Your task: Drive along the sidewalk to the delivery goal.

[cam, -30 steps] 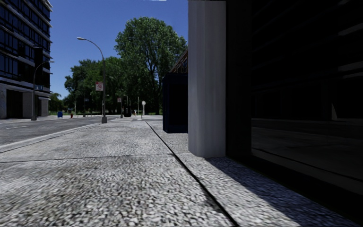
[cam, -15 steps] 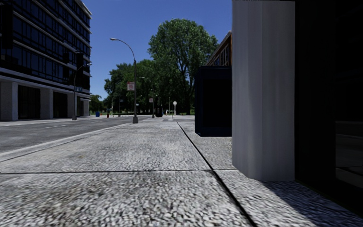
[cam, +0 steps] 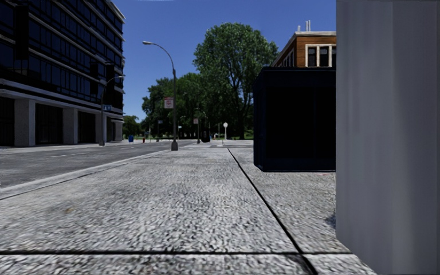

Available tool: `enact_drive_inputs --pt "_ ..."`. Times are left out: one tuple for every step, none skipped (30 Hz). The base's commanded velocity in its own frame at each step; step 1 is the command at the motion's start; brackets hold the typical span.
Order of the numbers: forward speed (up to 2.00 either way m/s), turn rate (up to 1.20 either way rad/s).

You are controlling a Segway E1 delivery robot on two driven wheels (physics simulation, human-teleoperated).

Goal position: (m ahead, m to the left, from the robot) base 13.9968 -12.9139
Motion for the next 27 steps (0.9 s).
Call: enact_drive_inputs --pt "2.00 0.00" --pt "2.00 0.00" --pt "2.00 0.00" --pt "2.00 0.00" --pt "2.00 0.00" --pt "2.00 0.00" --pt "2.00 0.00" --pt "2.00 0.00" --pt "2.00 0.00" --pt "2.00 0.00" --pt "2.00 0.00" --pt "2.00 0.00" --pt "2.00 0.00" --pt "2.00 0.00" --pt "2.00 0.00" --pt "2.00 0.00" --pt "2.00 0.00" --pt "2.00 0.00" --pt "2.00 0.00" --pt "1.99 0.00" --pt "1.98 0.00" --pt "1.97 0.00" --pt "1.97 0.00" --pt "1.97 0.00" --pt "1.97 0.00" --pt "1.97 0.00" --pt "1.97 0.00"
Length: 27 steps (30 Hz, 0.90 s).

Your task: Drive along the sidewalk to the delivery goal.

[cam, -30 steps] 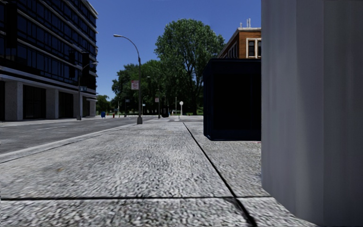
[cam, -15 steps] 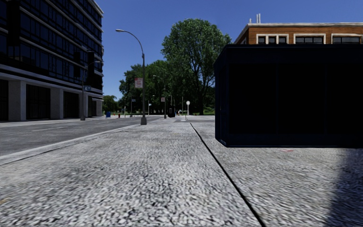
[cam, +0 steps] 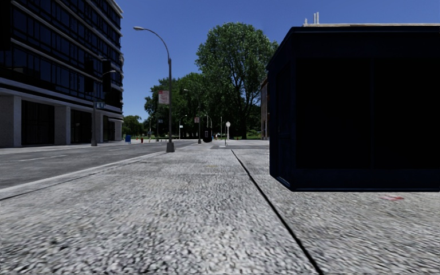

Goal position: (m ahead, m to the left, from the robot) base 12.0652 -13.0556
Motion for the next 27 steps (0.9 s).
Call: enact_drive_inputs --pt "1.97 0.00" --pt "1.97 0.00" --pt "1.97 0.11" --pt "1.97 0.11" --pt "1.97 0.26" --pt "1.97 0.49" --pt "1.97 0.62" --pt "1.97 0.67" --pt "1.97 0.67" --pt "1.97 0.67" --pt "1.97 0.66" --pt "1.97 0.46" --pt "1.96 0.15" --pt "1.92 0.02" --pt "1.84 0.00" --pt "1.80 0.00" --pt "1.80 0.00" --pt "1.79 0.00" --pt "1.79 0.00" --pt "1.79 0.00" --pt "1.79 0.00" --pt "1.79 0.08" --pt "1.79 0.30" --pt "1.79 0.57" --pt "1.79 0.57" --pt "1.79 0.78" --pt "1.82 0.92"
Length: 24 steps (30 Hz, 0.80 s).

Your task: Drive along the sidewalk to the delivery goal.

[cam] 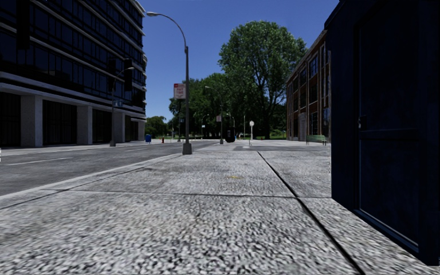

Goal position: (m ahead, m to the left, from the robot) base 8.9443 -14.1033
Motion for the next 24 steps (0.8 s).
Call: enact_drive_inputs --pt "1.86 0.99" --pt "1.92 1.00" --pt "1.95 1.01" --pt "1.95 1.01" --pt "1.96 0.91" --pt "1.97 0.15" --pt "1.97 0.00" --pt "1.97 0.00" --pt "1.97 0.00" --pt "1.97 0.00" --pt "1.97 0.00" --pt "1.97 0.00" --pt "1.97 0.00" --pt "1.97 0.00" --pt "1.97 -0.01" --pt "1.97 -0.01" --pt "1.97 -0.95" --pt "1.97 -1.20" --pt "1.97 -1.20" --pt "1.97 -1.20" --pt "1.97 -1.20" --pt "1.97 -1.20" --pt "1.97 -1.20" --pt "1.97 -1.20"
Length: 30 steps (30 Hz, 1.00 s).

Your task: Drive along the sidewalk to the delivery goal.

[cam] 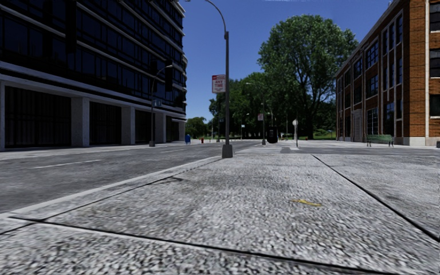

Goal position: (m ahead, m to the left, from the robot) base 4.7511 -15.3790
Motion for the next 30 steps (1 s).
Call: enact_drive_inputs --pt "1.97 -1.19" --pt "1.97 -1.19" --pt "1.97 -0.96" --pt "1.97 -0.24" --pt "1.97 -0.13" --pt "1.97 -0.09" --pt "1.97 -0.07" --pt "1.97 -0.07" --pt "1.97 -0.05" --pt "1.97 -0.01" --pt "1.97 -0.01" --pt "1.97 0.00" --pt "1.97 0.00" --pt "1.97 0.00" --pt "1.97 0.00" --pt "1.97 0.00" --pt "1.97 0.00" --pt "1.97 0.00" --pt "1.97 0.00" --pt "1.97 0.00" --pt "1.98 0.00" --pt "1.98 0.00" --pt "1.98 0.00" --pt "1.98 0.00" --pt "1.98 0.00" --pt "1.98 0.00" --pt "1.98 0.00" --pt "1.98 -0.15" --pt "1.98 -0.33" --pt "1.98 -0.61"
